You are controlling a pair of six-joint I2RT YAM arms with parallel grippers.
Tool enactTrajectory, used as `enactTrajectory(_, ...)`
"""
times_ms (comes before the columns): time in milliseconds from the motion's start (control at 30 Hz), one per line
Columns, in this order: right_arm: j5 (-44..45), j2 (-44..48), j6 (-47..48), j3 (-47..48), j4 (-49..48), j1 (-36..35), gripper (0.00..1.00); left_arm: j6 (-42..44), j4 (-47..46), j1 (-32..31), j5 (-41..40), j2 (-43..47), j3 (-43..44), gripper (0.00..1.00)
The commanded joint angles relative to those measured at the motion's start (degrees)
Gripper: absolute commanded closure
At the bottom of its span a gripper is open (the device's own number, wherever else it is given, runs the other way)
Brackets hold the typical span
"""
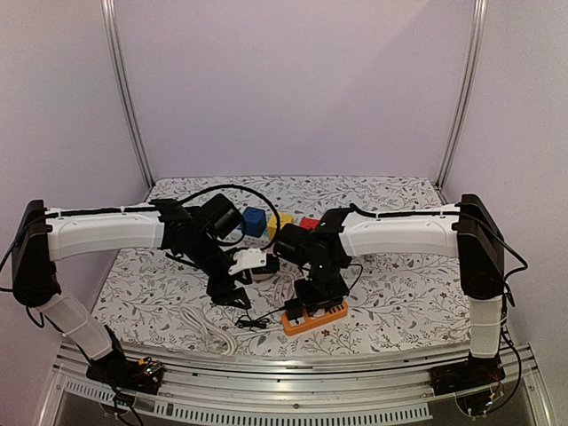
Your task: Insert the plug
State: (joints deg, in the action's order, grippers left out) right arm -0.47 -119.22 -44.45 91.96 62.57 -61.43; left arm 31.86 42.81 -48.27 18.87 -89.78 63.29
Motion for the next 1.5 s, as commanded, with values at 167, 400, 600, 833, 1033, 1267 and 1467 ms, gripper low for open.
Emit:
enactTrajectory(167,3.5,-9.4,5.2,-2.0,2.7,1.2,0.58,-0.4,-0.1,-0.5,-1.4,-1.3,3.0,0.31)
enactTrajectory(400,3.5,-2.2,8.0,4.6,2.3,1.4,0.48,-0.5,0.7,-0.5,-2.8,-1.5,3.8,0.31)
enactTrajectory(600,0.1,2.6,10.9,4.5,2.5,1.6,0.47,-0.3,1.3,-0.4,-4.0,-1.2,4.4,0.31)
enactTrajectory(833,-2.8,9.7,13.0,1.4,1.8,2.6,0.36,-0.2,1.7,-0.3,-4.3,-1.4,4.7,0.3)
enactTrajectory(1033,-2.9,10.4,14.2,-3.1,-4.5,5.9,0.48,-2.1,0.5,-0.6,-1.4,-2.7,4.9,0.35)
enactTrajectory(1267,-7.3,9.3,15.6,-8.4,-12.2,7.6,0.53,-2.2,0.3,-4.2,-1.5,-5.1,5.4,0.44)
enactTrajectory(1467,-10.9,10.4,14.3,-12.2,-16.6,7.6,0.63,-2.5,-0.2,-6.1,-1.1,-5.6,5.8,0.45)
